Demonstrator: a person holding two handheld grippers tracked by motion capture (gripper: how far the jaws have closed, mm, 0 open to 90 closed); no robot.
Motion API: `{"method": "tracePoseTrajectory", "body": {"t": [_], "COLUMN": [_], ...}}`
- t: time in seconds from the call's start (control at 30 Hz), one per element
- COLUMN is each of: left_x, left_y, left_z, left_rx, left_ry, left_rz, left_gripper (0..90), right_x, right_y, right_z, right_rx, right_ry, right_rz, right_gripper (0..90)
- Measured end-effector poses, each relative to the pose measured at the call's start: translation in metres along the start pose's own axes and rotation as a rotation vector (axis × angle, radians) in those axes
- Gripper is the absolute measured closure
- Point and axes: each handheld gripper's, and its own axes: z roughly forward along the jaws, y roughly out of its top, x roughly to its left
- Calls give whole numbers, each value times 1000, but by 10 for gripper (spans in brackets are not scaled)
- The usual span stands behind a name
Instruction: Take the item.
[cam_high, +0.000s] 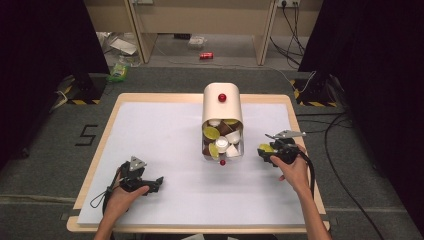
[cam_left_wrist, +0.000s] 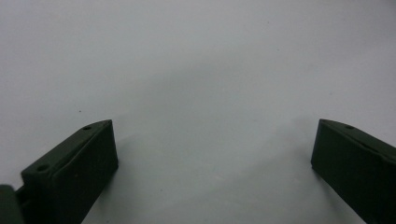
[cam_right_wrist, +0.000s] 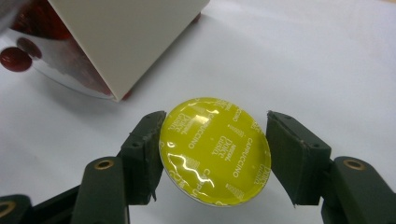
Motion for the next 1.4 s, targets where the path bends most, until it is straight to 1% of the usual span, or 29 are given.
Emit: {"method": "tracePoseTrajectory", "body": {"t": [0.13, 0.3, 0.47, 0.77, 0.83, 0.93, 1.0, 1.07, 1.1, 1.13, 1.17, 1.33, 1.4], "left_x": [0, 0, 0, 0, 0, 0, 0, 0, 0, 0, 0, 0, 0], "left_y": [0, 0, 0, 0, 0, 0, 0, 0, 0, 0, 0, 0, 0], "left_z": [0, 0, 0, 0, 0, 0, 0, 0, 0, 0, 0, 0, 0], "left_rx": [0, 0, 0, 0, 0, 0, 0, 0, 0, 0, 0, 0, -1], "left_ry": [0, 0, 0, 0, 0, -1, -1, -1, -1, -1, -1, -1, -1], "left_rz": [0, 0, 0, 0, -1, -1, -1, -1, -1, -1, -1, -1, -2], "left_gripper": [0, 0, 0, 0, 0, 0, 0, 0, 0, 0, 0, 0, 0], "right_x": [0, 1, 1, 2, 2, 2, 2, 2, 2, 2, 3, 2, 3], "right_y": [-3, -4, -4, -5, -5, -5, -6, -6, -6, -6, -6, -4, -3], "right_z": [7, 15, 22, 29, 31, 32, 32, 32, 31, 31, 30, 23, 17], "right_rx": [17, 17, 24, 22, 20, 20, 26, 29, 25, 25, 18, -5, -19], "right_ry": [-3, 3, -2, 4, 4, 8, 15, 6, 10, 10, 10, 14, 28], "right_rz": [-4, -8, -8, -4, -17, -9, -2, 6, 13, 13, 19, 26, 36], "right_gripper": [402, 402, 401, 401, 400, 396, 381, 306, 282, 282, 237, 211, 200]}}
